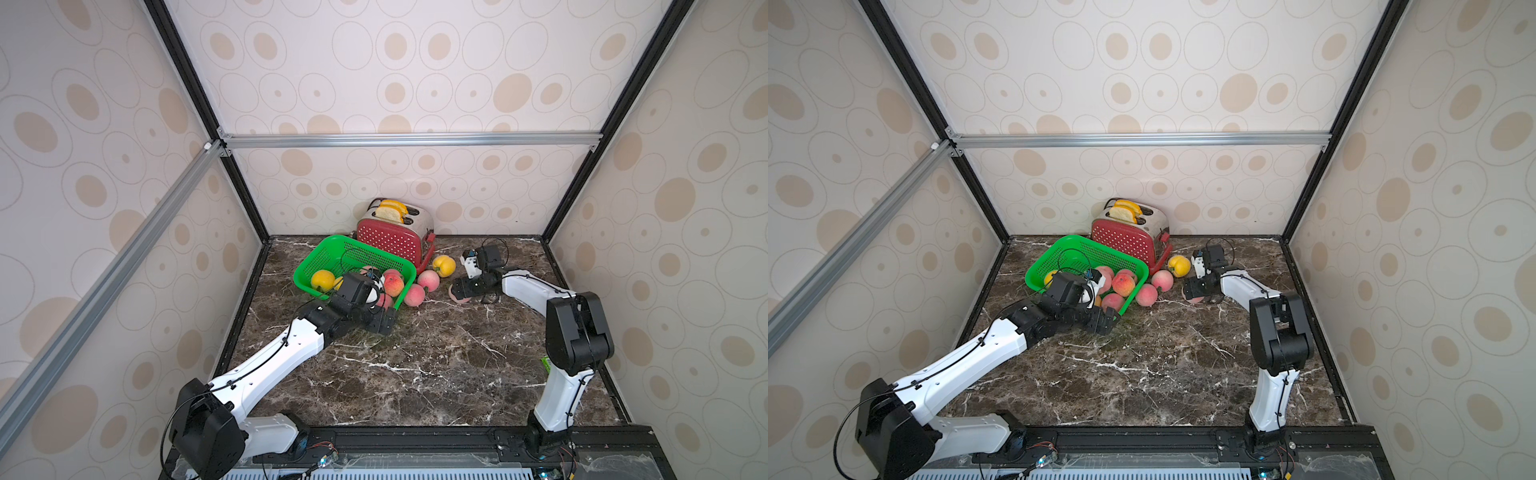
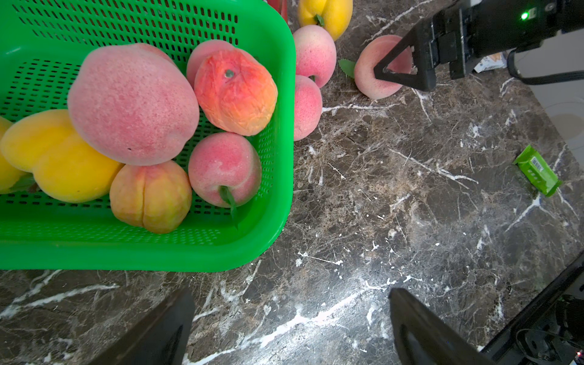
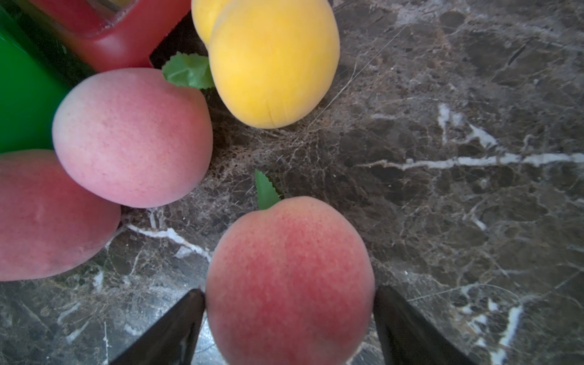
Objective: Put the peaches into the basket
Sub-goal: Pick up the peach from the center of the board.
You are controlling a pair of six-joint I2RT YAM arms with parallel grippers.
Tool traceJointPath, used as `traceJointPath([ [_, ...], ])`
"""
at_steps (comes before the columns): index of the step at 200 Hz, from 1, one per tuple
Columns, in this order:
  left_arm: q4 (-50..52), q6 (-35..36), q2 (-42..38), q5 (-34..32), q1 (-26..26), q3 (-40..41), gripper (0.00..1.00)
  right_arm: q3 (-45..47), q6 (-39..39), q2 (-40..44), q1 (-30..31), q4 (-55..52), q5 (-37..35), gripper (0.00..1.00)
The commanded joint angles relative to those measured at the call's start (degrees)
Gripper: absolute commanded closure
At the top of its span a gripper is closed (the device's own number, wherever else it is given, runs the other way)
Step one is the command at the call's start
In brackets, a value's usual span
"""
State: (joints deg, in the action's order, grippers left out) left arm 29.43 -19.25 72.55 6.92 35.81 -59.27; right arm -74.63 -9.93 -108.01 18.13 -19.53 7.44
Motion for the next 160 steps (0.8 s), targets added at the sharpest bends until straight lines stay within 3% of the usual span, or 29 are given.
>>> traceJointPath([
  [1,0.1,0.78,0.31,-0.51,0.49,-2.8,0.01,-0.53,-0.61,-1.59,-0.2,-1.13,0.42,0.12],
  [92,0.51,0.62,-0.04,-0.59,0.49,-3.6,0.01,1.4,-0.84,-0.56,-0.45,-0.85,2.11,0.19],
  [160,0.15,0.02,-0.75,-0.67,0.48,-2.38,0.01,4.91,-1.38,6.39,-0.95,0.35,2.58,0.22],
])
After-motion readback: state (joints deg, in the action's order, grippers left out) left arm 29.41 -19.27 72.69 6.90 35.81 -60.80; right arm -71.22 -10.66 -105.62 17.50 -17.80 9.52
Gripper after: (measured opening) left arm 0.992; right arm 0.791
